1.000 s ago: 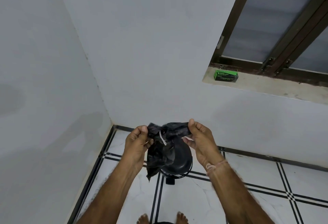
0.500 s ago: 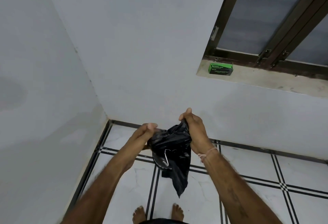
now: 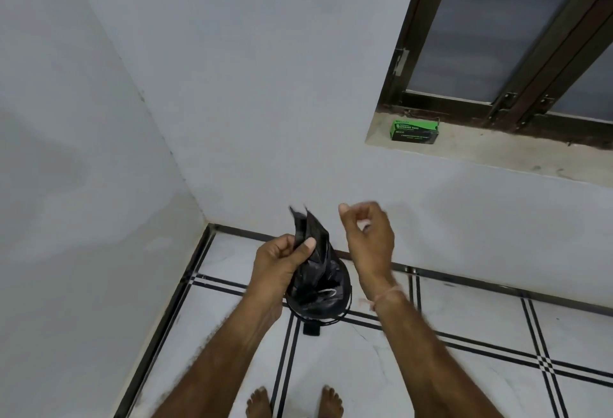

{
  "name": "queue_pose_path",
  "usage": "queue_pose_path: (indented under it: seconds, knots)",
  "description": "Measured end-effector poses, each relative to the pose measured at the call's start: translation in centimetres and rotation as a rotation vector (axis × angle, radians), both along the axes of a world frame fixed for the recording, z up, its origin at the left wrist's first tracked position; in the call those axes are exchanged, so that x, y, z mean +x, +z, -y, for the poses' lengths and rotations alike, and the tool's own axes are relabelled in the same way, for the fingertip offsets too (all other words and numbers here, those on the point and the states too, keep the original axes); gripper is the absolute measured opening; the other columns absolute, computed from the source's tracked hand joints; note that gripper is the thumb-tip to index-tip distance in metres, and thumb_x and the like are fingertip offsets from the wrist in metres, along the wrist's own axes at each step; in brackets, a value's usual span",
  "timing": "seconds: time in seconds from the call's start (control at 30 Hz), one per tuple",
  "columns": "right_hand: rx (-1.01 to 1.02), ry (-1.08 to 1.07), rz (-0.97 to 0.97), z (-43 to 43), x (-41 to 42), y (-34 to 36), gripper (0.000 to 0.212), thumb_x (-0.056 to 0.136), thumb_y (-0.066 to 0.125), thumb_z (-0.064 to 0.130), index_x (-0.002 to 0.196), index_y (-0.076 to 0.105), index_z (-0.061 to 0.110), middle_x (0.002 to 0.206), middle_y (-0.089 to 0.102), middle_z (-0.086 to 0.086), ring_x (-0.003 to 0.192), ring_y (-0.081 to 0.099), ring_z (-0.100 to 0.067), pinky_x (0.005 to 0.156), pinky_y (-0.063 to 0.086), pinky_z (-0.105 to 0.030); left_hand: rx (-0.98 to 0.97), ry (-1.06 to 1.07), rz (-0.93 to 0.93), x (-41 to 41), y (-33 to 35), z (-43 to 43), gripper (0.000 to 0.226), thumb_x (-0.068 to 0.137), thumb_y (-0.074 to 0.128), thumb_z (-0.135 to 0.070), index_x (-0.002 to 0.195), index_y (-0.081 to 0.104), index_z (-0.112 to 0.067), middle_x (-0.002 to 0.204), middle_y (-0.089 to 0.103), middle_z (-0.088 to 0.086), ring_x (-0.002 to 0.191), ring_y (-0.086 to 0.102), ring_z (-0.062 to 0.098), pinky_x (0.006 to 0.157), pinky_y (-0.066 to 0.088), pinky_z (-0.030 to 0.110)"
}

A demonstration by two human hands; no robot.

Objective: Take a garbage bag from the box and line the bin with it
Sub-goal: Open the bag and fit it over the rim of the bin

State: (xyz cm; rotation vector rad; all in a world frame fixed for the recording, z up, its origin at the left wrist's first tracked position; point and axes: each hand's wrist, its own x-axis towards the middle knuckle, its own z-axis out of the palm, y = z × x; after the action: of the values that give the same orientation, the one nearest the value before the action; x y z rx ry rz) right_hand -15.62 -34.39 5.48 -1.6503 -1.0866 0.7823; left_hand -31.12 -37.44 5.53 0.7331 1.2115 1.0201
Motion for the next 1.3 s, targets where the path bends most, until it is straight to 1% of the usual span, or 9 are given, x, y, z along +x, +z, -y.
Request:
queue_pose_path:
  seconds: [0.17,0.27,0.43,0.67,0.83,0.97,1.1,1.2,1.3]
  knots:
    - [-0.315,0.393,-0.552,2.6,-0.7,1.3,0.031,0.088,0.080,0.039,0.094,0.074,0.008,0.080,0.071,0.000,0.067,0.065,-0.008,0.062,0.052,-0.027,-0.081,0.081,0.134,1.2,0.1,0.2,0.042,0.087,0.074,-0.028,0.104,0.070,0.011,0.090,0.077,0.023,0.071,0.075,0.025,0.060,0.060,0.029]
    - [-0.313,0.295,-0.654,2.2,-0.7,0.5,0.023,0.084,0.084,0.028,0.088,0.076,0.006,0.092,0.072,-0.021,0.085,0.069,-0.030,0.087,0.060,-0.046,-0.094,0.093,0.143,1.9,0.1,0.5,0.033,0.096,0.067,-0.019,0.106,0.071,0.012,0.084,0.078,0.017,0.069,0.076,0.020,0.058,0.059,0.026]
    - [-0.418,0.177,-0.799,1.7,0.7,-0.4,0.021,0.093,0.076,0.024,0.085,0.071,0.005,0.087,0.077,-0.020,0.072,0.074,-0.028,0.066,0.062,-0.035,-0.162,0.152,0.229,2.0,-0.4,0.5,0.025,0.099,0.063,-0.017,0.100,0.071,0.006,0.086,0.079,0.014,0.071,0.078,0.017,0.060,0.060,0.025]
    - [-0.528,0.001,-0.917,0.6,1.1,-1.8,0.043,0.098,0.066,0.037,0.108,0.074,-0.005,0.103,0.078,-0.026,0.090,0.076,-0.036,0.082,0.062,-0.046,-0.284,0.255,0.320,2.0,-1.3,0.2,0.032,0.093,0.067,-0.028,0.101,0.069,0.004,0.094,0.078,0.018,0.077,0.079,0.023,0.063,0.065,0.034]
    - [-0.613,-0.148,-1.010,-0.7,3.2,-2.6,0.021,0.106,0.056,0.026,0.101,0.066,0.009,0.089,0.073,-0.010,0.081,0.069,-0.026,0.064,0.058,-0.043,-0.313,0.318,0.409,0.3,-2.5,-0.3,0.040,0.099,0.052,-0.041,0.112,0.068,-0.007,0.104,0.078,0.010,0.090,0.076,0.021,0.089,0.062,0.039]
    - [-0.580,-0.242,-1.138,-1.2,4.1,-3.6,0.025,0.105,0.050,0.006,0.082,0.058,0.010,0.081,0.069,-0.017,0.084,0.067,-0.034,0.068,0.063,-0.046,-0.391,0.407,0.536,-0.2,-3.0,-0.8,0.044,0.104,0.045,-0.040,0.096,0.064,-0.002,0.081,0.080,0.016,0.069,0.079,0.022,0.058,0.065,0.035]
    - [-0.481,-0.209,-1.058,-0.8,4.1,-3.7,0.018,0.104,0.052,0.010,0.091,0.063,0.013,0.051,0.059,0.000,0.061,0.060,-0.020,0.075,0.055,-0.040,-0.453,0.388,0.530,-0.1,-3.2,-1.0,0.047,0.108,0.041,-0.040,0.101,0.064,0.000,0.075,0.078,0.020,0.060,0.077,0.028,0.047,0.061,0.038]
    - [-0.401,-0.024,-0.863,0.2,3.8,-3.4,0.035,0.098,0.061,0.051,0.103,0.072,0.018,0.074,0.062,0.008,0.069,0.058,-0.010,0.070,0.050,-0.028,-0.467,0.369,0.489,-0.2,-3.5,-1.1,0.050,0.109,0.038,-0.041,0.107,0.067,0.000,0.080,0.079,0.022,0.061,0.078,0.028,0.048,0.061,0.037]
    - [-0.268,0.296,-0.557,1.1,4.8,-3.8,0.058,0.082,0.062,0.076,0.118,0.075,0.032,0.104,0.063,0.014,0.101,0.059,-0.005,0.095,0.045,-0.024,-0.478,0.356,0.488,-0.5,-3.5,-1.3,0.045,0.107,0.045,-0.037,0.099,0.068,0.001,0.085,0.079,0.024,0.063,0.078,0.029,0.050,0.063,0.040]
